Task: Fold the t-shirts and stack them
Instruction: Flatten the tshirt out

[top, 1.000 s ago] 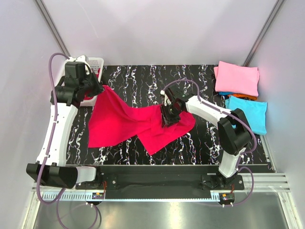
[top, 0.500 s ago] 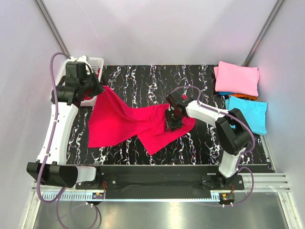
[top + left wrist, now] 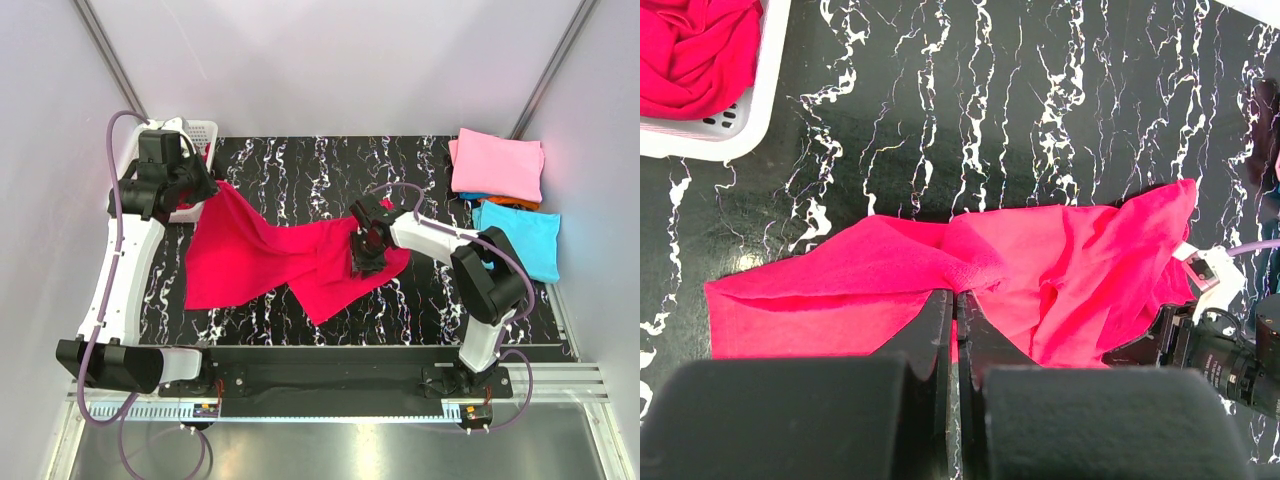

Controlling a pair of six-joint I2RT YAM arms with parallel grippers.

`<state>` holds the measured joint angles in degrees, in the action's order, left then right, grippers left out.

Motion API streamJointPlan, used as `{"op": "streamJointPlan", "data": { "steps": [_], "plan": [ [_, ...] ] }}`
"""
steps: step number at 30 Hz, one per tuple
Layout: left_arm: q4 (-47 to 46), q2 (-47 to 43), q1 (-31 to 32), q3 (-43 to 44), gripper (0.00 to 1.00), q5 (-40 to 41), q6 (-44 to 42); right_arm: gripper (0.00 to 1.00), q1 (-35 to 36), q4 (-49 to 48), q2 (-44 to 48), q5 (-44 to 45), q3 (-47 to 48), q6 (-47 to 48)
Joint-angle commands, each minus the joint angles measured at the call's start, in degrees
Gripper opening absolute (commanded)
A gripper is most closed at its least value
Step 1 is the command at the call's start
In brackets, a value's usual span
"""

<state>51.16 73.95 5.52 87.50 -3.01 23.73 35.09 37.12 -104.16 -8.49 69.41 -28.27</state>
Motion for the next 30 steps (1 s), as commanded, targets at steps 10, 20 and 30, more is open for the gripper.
{"op": "streamJointPlan", "data": {
  "steps": [10,20,30],
  "plan": [
    [-1.7,-0.9,0.0,-0.2,0.0,0.2,-1.4,0.38,-0.3,0.6,-3.7,-1.4,1.1,-0.8],
    [-1.5,-0.7,0.0,0.2,0.0,0.3,-1.8,0.26,-0.4,-0.3,-5.0,-0.7,2.8,-0.3],
    [-1.4,-0.8,0.0,0.2,0.0,0.7,-2.2,0.27,-0.4,2.4,-5.2,1.5,5.9,1.0]
  ]
}}
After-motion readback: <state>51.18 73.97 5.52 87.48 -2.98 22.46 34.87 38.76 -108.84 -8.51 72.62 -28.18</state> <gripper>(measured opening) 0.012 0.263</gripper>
